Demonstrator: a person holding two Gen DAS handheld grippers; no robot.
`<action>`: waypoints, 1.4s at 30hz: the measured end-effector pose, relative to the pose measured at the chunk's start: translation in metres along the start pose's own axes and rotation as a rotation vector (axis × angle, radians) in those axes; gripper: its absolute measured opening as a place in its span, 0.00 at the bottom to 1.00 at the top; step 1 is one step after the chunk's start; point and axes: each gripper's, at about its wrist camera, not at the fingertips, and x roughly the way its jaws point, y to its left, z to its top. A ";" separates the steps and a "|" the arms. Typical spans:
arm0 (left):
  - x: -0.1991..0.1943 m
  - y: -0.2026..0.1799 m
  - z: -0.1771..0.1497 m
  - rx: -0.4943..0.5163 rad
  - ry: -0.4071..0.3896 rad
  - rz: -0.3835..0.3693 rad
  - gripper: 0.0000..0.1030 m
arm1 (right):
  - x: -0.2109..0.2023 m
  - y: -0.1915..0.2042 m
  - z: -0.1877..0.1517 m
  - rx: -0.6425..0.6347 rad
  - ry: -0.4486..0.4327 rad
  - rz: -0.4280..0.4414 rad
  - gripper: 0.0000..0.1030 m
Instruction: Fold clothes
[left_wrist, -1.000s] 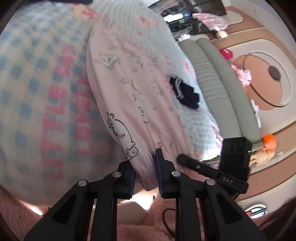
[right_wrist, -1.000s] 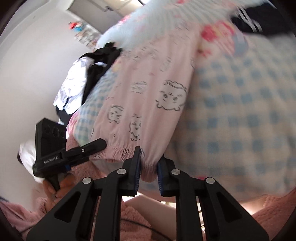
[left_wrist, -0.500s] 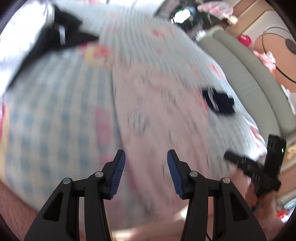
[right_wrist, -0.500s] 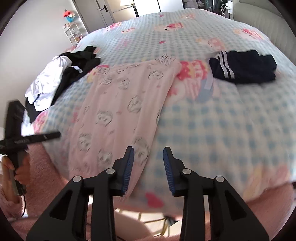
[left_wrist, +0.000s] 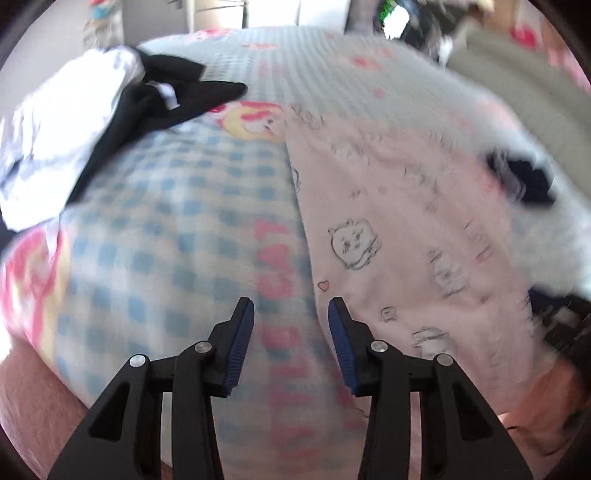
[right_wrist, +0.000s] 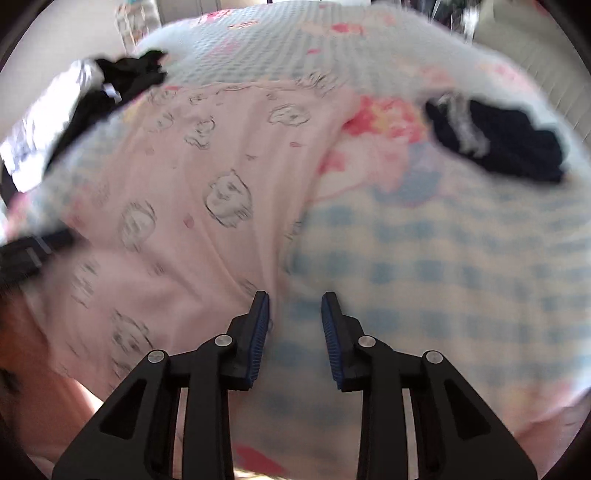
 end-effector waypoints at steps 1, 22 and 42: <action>0.000 -0.002 0.000 -0.008 0.000 -0.046 0.42 | -0.005 0.004 -0.003 -0.022 -0.004 -0.037 0.29; 0.011 -0.081 -0.037 0.088 0.201 -0.241 0.44 | -0.015 0.009 -0.054 0.140 0.040 0.191 0.29; -0.001 -0.067 -0.047 0.085 0.294 -0.148 0.45 | -0.039 0.005 -0.032 0.055 0.038 0.167 0.34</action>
